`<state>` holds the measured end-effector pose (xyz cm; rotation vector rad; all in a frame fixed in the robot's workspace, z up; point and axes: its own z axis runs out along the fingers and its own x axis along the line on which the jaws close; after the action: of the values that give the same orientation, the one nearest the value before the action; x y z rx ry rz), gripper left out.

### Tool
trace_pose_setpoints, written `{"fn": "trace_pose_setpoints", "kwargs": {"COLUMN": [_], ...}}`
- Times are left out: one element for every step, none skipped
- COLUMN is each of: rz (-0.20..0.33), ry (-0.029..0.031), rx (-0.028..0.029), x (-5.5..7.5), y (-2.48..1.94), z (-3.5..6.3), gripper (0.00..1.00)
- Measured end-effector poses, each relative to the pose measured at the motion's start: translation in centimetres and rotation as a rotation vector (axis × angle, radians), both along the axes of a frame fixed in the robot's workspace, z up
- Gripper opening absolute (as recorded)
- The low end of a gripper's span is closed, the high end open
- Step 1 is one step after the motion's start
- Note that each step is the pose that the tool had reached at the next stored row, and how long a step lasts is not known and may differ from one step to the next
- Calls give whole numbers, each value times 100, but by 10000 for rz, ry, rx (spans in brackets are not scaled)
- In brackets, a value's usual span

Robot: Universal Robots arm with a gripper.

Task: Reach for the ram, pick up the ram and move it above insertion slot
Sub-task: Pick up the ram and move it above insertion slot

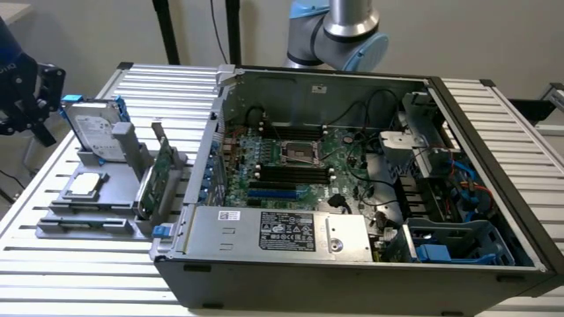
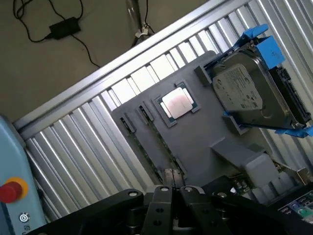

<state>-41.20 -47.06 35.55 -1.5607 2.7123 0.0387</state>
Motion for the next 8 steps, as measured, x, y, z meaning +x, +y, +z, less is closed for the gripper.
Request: {"fn": "trace_pose_setpoints", "kwargs": {"rz": [189,369,549,734,915,1099,1280,1459], "ry": [-7,-14,-20,-27,-33,-40,-44,-47], "rx": [-1,-2,-3,-3,-4,-5,-5,-7], "x": [0,0,0,0,0,0,0,0], "y": [0,0,0,0,0,0,0,0], "z": [0,0,0,-1,-1,-3,-5,-6], "gripper": [11,11,11,11,11,11,11,11]}}
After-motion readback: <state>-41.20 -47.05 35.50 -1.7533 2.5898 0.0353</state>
